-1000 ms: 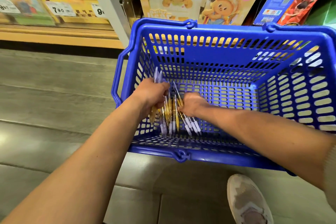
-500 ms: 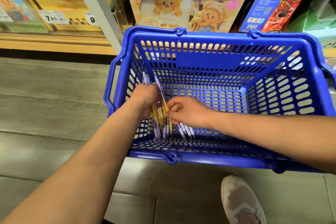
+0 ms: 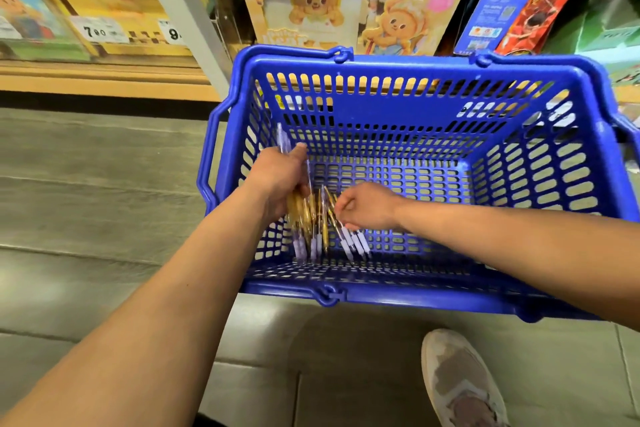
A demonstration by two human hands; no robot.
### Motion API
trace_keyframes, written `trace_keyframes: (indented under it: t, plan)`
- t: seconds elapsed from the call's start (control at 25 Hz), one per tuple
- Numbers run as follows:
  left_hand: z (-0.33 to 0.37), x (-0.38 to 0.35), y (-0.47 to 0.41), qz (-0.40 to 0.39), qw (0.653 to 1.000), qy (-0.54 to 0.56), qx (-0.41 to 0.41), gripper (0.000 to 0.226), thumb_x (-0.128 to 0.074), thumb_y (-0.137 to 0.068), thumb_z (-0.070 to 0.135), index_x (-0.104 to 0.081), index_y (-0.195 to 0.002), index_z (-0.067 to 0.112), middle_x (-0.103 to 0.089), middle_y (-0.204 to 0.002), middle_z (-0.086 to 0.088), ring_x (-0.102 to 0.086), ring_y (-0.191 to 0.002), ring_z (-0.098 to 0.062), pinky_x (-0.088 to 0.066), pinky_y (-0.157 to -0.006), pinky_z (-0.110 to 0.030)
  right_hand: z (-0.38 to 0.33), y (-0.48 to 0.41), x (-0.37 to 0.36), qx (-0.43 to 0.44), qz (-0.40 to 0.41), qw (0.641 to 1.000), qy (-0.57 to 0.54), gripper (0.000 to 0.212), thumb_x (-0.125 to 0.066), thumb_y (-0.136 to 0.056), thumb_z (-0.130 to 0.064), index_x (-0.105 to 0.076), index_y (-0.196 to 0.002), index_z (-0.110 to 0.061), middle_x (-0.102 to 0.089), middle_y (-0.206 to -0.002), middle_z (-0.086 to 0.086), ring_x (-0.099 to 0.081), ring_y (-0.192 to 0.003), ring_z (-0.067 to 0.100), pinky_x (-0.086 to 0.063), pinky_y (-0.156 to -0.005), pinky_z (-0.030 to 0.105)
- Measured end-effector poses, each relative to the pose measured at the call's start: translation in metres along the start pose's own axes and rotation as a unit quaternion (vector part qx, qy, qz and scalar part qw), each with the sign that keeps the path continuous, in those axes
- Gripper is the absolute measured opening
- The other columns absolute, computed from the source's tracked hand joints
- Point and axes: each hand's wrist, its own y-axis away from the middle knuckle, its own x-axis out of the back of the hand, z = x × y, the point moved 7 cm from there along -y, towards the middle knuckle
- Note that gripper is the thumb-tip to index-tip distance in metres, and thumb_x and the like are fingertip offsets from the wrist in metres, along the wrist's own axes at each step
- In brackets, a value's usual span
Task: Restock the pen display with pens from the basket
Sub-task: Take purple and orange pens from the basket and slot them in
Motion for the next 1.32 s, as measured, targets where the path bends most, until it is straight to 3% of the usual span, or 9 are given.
trace_keyframes:
  t: [0.12,0.28,0.48,0.6,0.68,0.76,0.88,1.04,1.32]
  plan:
    - [0.0,0.003,0.002,-0.008,1.0,0.001,0.013,0.011,-0.055,-0.105,0.015,-0.054,-0.104,0.004,-0.053,-0.057,0.0,-0.045,-0.044,-0.011,-0.043,-0.041,-0.025,0.018,-0.017,-0.011,-0.047,0.013,0.997,0.061,0.017,-0.067,-0.095,-0.032,-0.073,-0.102,-0.018,-0.068,-0.091,-0.007,-0.067,-0.098,0.015,-0.052,-0.101,0.036]
    - [0.003,0.001,0.003,-0.028,1.0,-0.007,0.004,0.006,-0.054,-0.105,0.012,-0.053,-0.103,0.007,-0.067,-0.06,0.001,-0.051,-0.045,-0.012,-0.045,-0.04,-0.025,0.015,-0.043,-0.026,-0.06,0.026,0.986,0.151,0.042,-0.06,-0.094,-0.052,-0.073,-0.102,-0.012,-0.071,-0.099,0.003,-0.066,-0.1,0.018,-0.054,-0.093,0.033]
    - [-0.001,0.003,0.0,-0.034,0.999,-0.019,0.013,0.016,-0.058,-0.104,0.019,-0.057,-0.104,0.004,-0.064,-0.06,0.001,-0.048,-0.044,-0.01,-0.044,-0.041,-0.024,0.012,-0.067,-0.027,-0.075,0.081,0.981,0.162,0.037,-0.062,-0.093,-0.053,-0.065,-0.103,-0.017,-0.062,-0.094,0.0,-0.059,-0.078,0.01,-0.038,-0.05,0.02]
    - [-0.006,0.003,-0.001,-0.036,0.998,-0.039,0.035,0.019,-0.061,-0.102,0.017,-0.063,-0.09,0.003,-0.068,-0.06,-0.002,-0.048,-0.039,-0.009,-0.045,-0.039,-0.022,0.014,-0.076,-0.026,-0.083,0.076,0.985,0.129,0.023,-0.066,-0.093,-0.042,-0.062,-0.095,-0.02,-0.064,-0.097,-0.002,-0.06,-0.081,0.01,-0.043,-0.056,0.021]
    - [-0.007,0.003,-0.002,-0.033,0.998,-0.034,0.04,0.015,-0.057,-0.104,0.012,-0.062,-0.098,-0.001,-0.073,-0.067,-0.006,-0.054,-0.04,-0.011,-0.048,-0.04,-0.022,0.011,-0.074,-0.021,-0.075,0.086,0.991,0.066,0.01,-0.065,-0.094,-0.034,-0.061,-0.098,-0.026,-0.064,-0.103,-0.004,-0.062,-0.088,0.011,-0.056,-0.072,0.026]
    - [-0.005,0.0,-0.004,-0.038,0.998,-0.022,0.043,0.018,-0.054,-0.105,0.012,-0.058,-0.113,-0.004,-0.076,-0.073,-0.009,-0.065,-0.05,-0.014,-0.054,-0.046,-0.024,0.005,-0.066,-0.012,-0.047,0.086,0.995,0.031,0.018,-0.06,-0.096,-0.03,-0.062,-0.114,-0.024,-0.066,-0.109,-0.002,-0.065,-0.096,0.015,-0.059,-0.085,0.032]
    - [-0.004,0.0,-0.007,-0.035,0.998,-0.015,0.044,0.024,-0.054,-0.106,0.014,-0.058,-0.123,-0.002,-0.077,-0.091,-0.013,-0.073,-0.07,-0.019,-0.062,-0.057,-0.031,-0.006,-0.044,0.0,0.004,0.076,0.997,-0.034,0.013,-0.062,-0.096,-0.029,-0.063,-0.108,-0.025,-0.07,-0.097,-0.002,-0.069,-0.087,0.014,-0.059,-0.075,0.03]
    - [-0.006,0.004,-0.011,-0.013,0.998,-0.024,0.047,0.021,-0.055,-0.105,0.02,-0.056,-0.121,0.006,-0.073,-0.116,-0.017,-0.071,-0.089,-0.022,-0.064,-0.067,-0.041,-0.025,-0.012,0.02,0.061,0.113,0.975,-0.182,0.007,-0.065,-0.095,-0.033,-0.068,-0.099,-0.029,-0.073,-0.087,-0.007,-0.072,-0.081,0.007,-0.06,-0.084,0.034]
    - [-0.004,-0.022,-0.002,-0.077,0.991,0.075,0.074,0.056,-0.057,-0.104,0.031,-0.037,-0.151,0.009,-0.071,-0.099,-0.017,-0.073,-0.065,-0.028,-0.063,-0.063,-0.047,-0.047,0.006,0.028,0.095,0.114,0.951,-0.27,0.008,-0.07,-0.093,-0.027,-0.076,-0.093,-0.022,-0.078,-0.093,-0.002,-0.075,-0.086,0.019,-0.061,-0.087,0.039]
